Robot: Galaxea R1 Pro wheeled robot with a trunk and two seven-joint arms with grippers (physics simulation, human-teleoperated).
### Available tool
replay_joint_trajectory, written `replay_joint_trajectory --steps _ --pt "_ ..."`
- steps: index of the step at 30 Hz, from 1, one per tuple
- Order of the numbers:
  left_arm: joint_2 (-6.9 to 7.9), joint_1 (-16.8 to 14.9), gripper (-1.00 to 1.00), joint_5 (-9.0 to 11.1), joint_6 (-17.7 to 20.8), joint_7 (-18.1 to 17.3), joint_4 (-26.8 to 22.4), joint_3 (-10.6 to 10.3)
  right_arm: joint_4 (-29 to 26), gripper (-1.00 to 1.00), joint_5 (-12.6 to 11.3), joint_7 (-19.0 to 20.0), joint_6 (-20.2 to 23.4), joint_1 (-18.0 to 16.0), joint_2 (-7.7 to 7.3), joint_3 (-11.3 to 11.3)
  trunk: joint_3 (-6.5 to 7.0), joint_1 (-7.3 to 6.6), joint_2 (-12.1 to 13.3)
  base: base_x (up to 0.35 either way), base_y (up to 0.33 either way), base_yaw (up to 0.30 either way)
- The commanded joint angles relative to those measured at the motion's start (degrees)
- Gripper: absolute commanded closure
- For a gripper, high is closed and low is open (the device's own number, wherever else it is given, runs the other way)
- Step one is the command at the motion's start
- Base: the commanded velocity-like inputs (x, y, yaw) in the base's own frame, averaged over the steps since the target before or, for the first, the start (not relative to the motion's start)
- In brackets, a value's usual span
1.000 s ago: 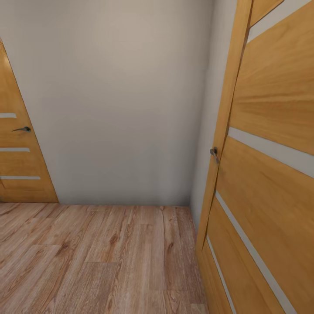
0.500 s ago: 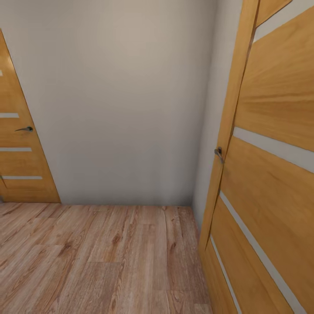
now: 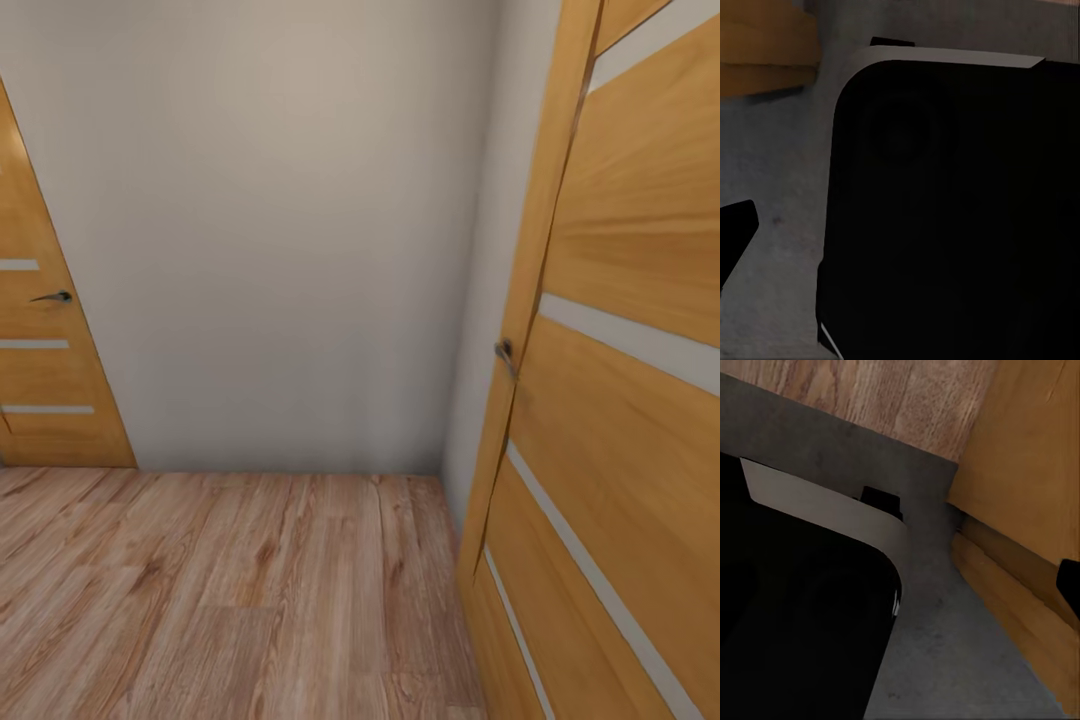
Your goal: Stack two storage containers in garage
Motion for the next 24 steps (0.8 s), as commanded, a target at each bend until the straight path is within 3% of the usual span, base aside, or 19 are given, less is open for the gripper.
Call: replay_joint_trajectory --steps 1,12,18,24 --pt "0.0 0.0 -1.0 0.5 -0.1 0.0 0.0 -0.1 0.2 -1.0 -0.5 0.0 -0.3 -0.1 0.03 0.5 -0.05 0.03 0.0 0.29 0.0 0.0" --pt "0.0 0.0 -1.0 0.5 -0.1 0.0 0.0 -0.1 0.2 -1.0 -0.6 -0.1 -0.4 -0.1 0.1 0.5 -0.05 0.03 0.0 0.296 0.0 0.0" --pt "0.0 0.0 -1.0 0.5 -0.1 0.0 0.0 -0.1 0.2 -1.0 -0.6 -0.1 -0.4 -0.1 0.09 0.5 -0.05 0.03 0.0 0.05 0.0 0.002" --pt "0.0 0.0 -1.0 0.6 -0.1 0.1 0.0 -0.1 0.2 -1.0 -0.5 0.0 -0.3 -0.1 0.03 0.4 -0.05 0.03 0.0 0.002 0.0 0.214"
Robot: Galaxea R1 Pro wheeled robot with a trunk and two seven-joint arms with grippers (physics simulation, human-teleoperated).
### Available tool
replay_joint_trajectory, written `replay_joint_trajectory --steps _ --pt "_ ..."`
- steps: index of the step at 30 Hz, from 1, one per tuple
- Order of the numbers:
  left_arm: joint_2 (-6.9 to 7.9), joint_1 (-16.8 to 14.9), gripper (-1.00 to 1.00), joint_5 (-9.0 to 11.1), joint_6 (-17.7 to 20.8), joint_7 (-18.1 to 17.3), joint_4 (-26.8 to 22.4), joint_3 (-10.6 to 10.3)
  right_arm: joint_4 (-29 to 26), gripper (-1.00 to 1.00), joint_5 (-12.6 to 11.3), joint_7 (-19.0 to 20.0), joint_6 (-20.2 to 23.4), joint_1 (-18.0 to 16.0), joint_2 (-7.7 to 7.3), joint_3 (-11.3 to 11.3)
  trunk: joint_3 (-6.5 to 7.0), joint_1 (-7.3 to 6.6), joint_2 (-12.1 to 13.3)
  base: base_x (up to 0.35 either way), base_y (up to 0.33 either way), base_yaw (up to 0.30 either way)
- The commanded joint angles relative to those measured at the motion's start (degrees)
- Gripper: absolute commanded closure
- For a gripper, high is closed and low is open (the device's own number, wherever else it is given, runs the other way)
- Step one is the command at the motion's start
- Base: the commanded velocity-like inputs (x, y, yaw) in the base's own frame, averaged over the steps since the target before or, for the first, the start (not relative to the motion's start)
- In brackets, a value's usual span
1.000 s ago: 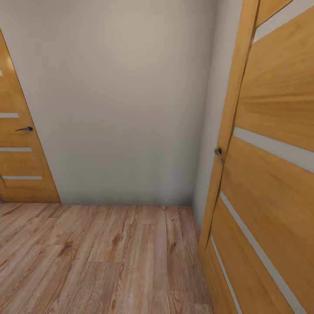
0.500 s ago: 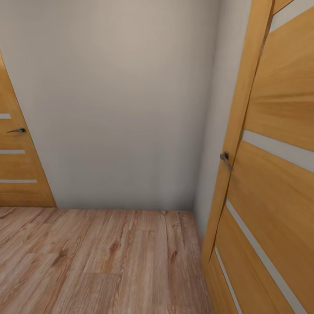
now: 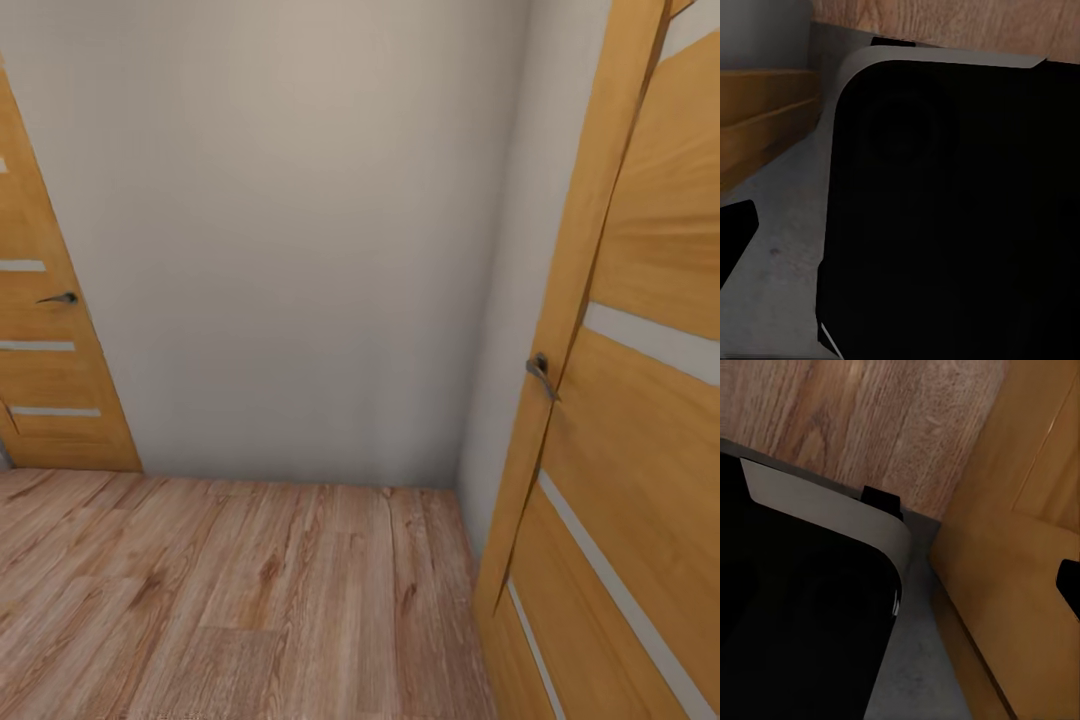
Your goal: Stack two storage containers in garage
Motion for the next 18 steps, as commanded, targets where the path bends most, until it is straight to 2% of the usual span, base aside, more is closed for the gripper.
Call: replay_joint_trajectory --steps 1,8,14,18 --pt "0.0 0.0 -1.0 0.5 -0.1 0.0 0.0 -0.1 0.2 -1.0 -0.5 0.0 -0.4 -0.1 0.03 0.5 -0.05 0.0 0.0 0.0 0.0 0.258" --pt "0.0 0.0 -1.0 0.5 -0.1 0.0 0.0 -0.1 0.2 -1.0 -0.5 0.0 -0.4 -0.1 0.03 0.5 -0.05 0.0 0.0 0.0 0.0 0.265" --pt "0.0 0.0 -1.0 0.5 -0.1 -0.1 0.0 0.0 0.2 -1.0 -0.5 -0.1 -0.4 -0.1 0.03 0.5 -0.05 0.0 0.0 0.022 0.0 0.066" --pt "0.0 0.0 -1.0 0.4 -0.1 -0.1 0.0 -0.1 0.2 -1.0 -0.5 -0.1 -0.4 -0.1 0.03 0.5 -0.05 0.0 0.0 0.249 0.0 0.006"
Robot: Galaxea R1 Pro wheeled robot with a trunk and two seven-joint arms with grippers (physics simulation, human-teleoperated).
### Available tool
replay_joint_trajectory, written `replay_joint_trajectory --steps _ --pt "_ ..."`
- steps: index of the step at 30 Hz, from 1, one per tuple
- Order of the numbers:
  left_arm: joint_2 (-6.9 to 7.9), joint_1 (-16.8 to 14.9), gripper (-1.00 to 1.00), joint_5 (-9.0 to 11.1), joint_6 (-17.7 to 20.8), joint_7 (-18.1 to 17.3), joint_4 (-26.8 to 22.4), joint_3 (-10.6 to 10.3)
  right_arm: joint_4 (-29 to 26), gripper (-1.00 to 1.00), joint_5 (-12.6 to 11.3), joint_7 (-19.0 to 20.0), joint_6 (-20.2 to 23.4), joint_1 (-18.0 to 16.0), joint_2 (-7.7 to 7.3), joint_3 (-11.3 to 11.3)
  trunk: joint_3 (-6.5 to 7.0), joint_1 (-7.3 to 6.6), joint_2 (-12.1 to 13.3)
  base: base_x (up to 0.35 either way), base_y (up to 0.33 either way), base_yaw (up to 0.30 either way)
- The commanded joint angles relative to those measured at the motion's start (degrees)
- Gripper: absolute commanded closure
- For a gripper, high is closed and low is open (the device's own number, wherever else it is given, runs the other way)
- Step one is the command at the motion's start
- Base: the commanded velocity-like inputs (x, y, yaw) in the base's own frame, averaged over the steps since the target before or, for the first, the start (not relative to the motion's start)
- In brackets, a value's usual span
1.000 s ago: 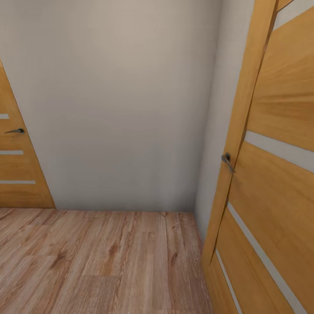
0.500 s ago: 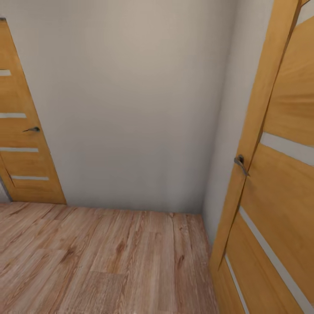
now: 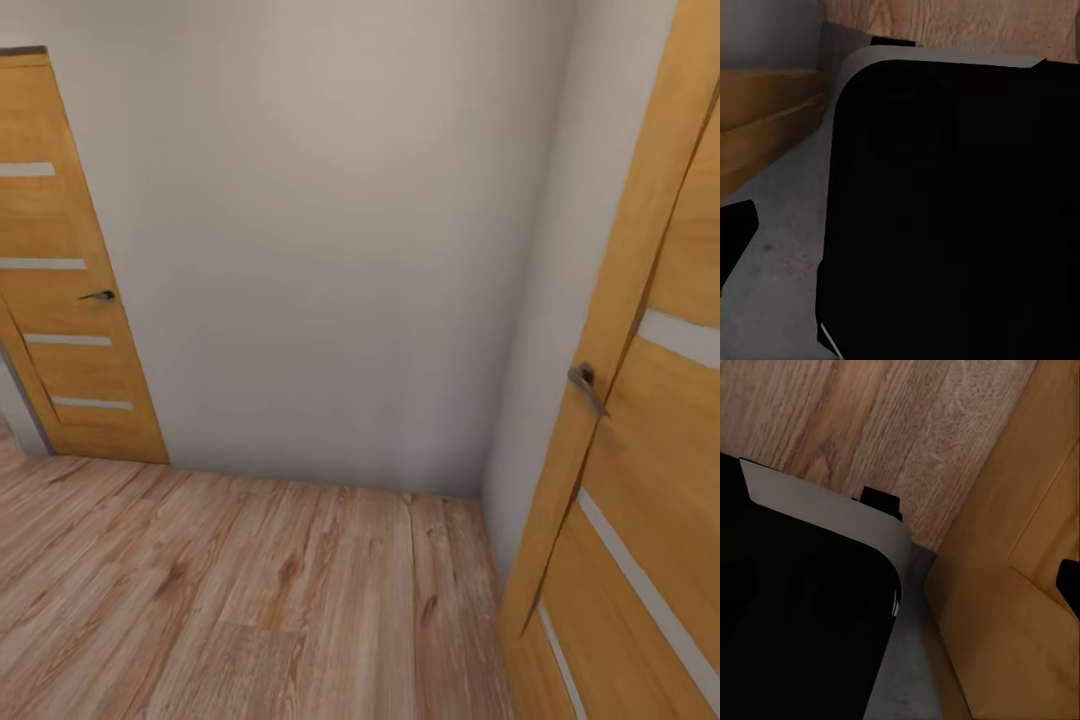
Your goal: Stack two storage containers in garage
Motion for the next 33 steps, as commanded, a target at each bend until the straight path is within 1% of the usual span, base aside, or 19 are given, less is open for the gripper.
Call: replay_joint_trajectory --steps 1,20,33 --pt "0.0 0.0 -1.0 0.5 -0.1 0.0 0.0 -0.1 0.2 -1.0 -0.5 0.0 -0.3 -0.1 0.03 0.5 -0.05 0.03 0.0 0.312 0.0 0.001" --pt "0.0 0.0 -1.0 0.5 -0.1 0.0 0.0 -0.1 0.2 -1.0 -0.6 0.0 -0.5 -0.1 0.03 0.5 -0.05 0.03 0.0 0.32 0.0 0.003" --pt "0.0 0.0 -1.0 0.5 -0.1 0.0 0.0 -0.1 0.2 -1.0 -0.5 0.0 -0.6 -0.1 0.03 0.5 -0.05 0.03 0.0 0.315 0.0 0.245"
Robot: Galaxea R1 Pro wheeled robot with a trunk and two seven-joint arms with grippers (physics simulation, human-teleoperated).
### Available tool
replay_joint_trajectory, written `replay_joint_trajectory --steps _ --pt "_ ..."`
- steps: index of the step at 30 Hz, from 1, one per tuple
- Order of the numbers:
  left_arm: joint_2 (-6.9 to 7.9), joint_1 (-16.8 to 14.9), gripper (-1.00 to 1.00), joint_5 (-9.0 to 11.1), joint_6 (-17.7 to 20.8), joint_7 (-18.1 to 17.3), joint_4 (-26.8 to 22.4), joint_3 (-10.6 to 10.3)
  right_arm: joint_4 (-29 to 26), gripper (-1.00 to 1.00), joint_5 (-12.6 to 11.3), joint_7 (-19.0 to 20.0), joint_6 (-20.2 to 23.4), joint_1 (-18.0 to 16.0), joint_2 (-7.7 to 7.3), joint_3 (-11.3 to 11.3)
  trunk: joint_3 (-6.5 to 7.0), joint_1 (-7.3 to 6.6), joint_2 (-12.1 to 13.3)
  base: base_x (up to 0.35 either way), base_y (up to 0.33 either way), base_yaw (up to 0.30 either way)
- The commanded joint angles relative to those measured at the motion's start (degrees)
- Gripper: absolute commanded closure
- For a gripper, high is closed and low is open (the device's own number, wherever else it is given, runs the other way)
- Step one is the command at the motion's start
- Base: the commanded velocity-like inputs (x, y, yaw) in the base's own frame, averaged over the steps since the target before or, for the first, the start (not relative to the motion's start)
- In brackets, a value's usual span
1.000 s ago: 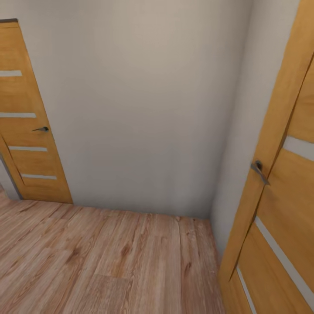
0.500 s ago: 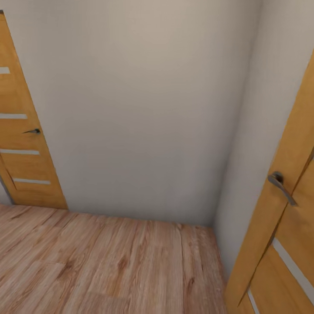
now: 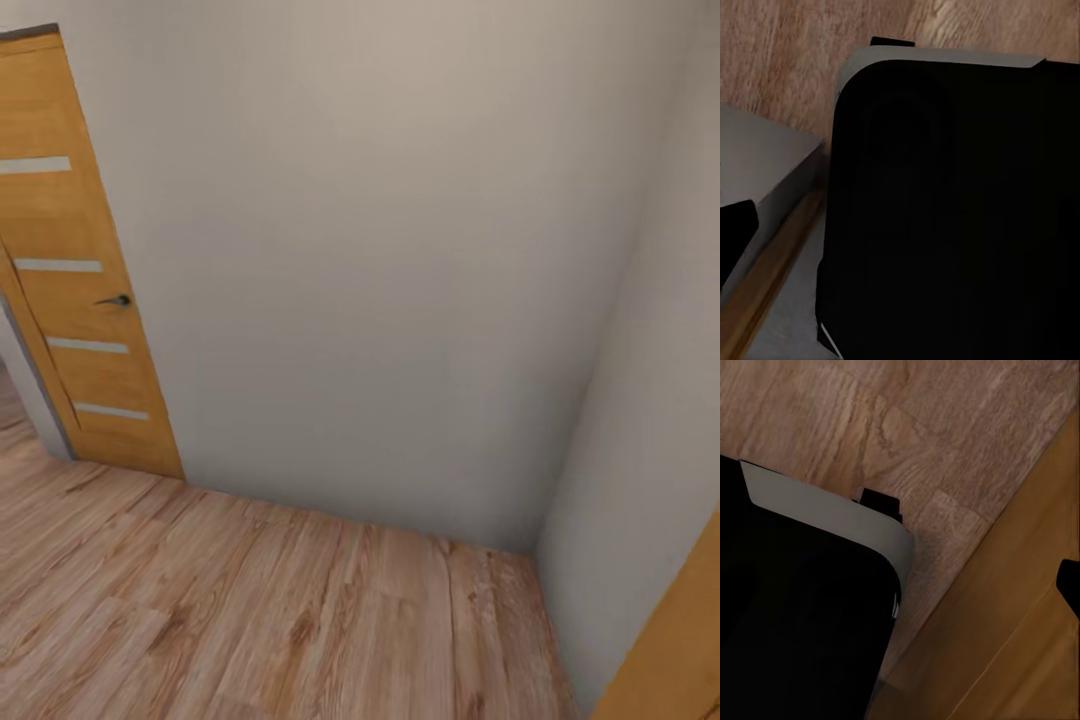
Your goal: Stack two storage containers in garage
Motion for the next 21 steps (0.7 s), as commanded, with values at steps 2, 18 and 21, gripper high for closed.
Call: replay_joint_trajectory --steps 2,18,21 --pt "0.0 0.0 -1.0 0.5 -0.1 0.0 0.0 -0.1 0.2 -1.0 -0.5 0.0 -0.4 -0.1 0.03 0.5 -0.05 0.03 0.0 0.303 0.0 0.27" --pt "0.0 0.0 -1.0 0.5 -0.1 0.0 0.0 -0.1 0.2 -1.0 -0.5 0.0 -0.4 -0.1 0.03 0.5 -0.05 0.03 0.0 0.286 0.0 0.239" --pt "0.0 0.0 -1.0 0.5 -0.1 0.0 0.0 -0.1 0.2 -1.0 -0.5 0.0 -0.4 -0.1 0.03 0.5 -0.05 0.03 0.0 0.251 0.0 0.219"
